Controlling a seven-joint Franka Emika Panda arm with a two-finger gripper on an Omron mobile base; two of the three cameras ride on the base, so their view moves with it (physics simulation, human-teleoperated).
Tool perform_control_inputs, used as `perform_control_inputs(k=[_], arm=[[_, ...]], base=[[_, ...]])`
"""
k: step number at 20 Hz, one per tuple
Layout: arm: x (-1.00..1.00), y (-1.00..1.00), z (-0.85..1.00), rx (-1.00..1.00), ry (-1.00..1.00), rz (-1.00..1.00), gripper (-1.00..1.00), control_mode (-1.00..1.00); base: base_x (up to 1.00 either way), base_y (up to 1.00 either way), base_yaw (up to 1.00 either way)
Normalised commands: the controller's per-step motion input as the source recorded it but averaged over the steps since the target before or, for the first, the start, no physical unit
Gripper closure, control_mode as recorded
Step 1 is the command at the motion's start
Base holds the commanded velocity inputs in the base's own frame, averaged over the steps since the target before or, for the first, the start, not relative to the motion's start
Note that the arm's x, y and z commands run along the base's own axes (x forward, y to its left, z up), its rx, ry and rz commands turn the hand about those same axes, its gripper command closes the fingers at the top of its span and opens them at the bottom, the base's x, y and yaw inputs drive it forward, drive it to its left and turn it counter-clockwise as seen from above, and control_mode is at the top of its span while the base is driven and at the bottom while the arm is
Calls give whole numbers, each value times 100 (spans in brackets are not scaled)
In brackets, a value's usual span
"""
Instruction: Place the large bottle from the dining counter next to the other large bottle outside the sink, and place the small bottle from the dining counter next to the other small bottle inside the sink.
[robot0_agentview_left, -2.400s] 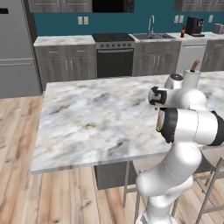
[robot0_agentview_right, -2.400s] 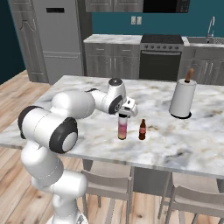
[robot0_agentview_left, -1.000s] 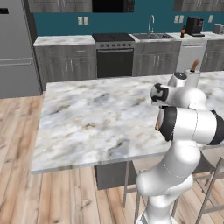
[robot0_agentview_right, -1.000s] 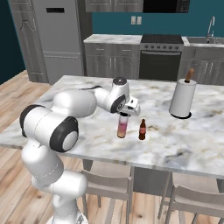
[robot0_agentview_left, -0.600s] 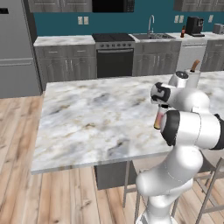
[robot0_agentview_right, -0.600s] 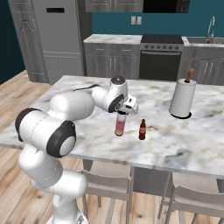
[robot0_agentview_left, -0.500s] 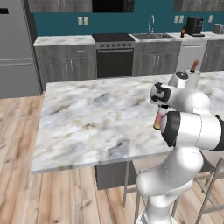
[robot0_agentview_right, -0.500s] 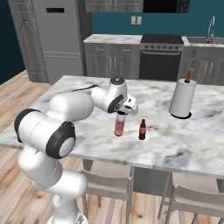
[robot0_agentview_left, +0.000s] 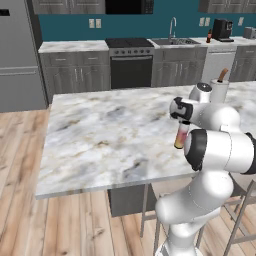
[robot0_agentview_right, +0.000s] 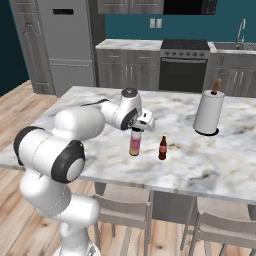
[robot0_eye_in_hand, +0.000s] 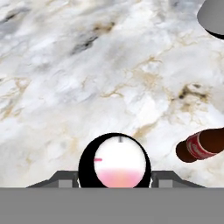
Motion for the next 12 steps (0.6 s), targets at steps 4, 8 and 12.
perform_control_inputs(k=[4,8,12], arm=[[0,5,0,-7,0,0,100,-100],[0,3,0,-9,0,0,100,-100],[0,0,0,-3,0,0,100,-100]], base=[[0,0,0],[0,0,0],[0,0,0]])
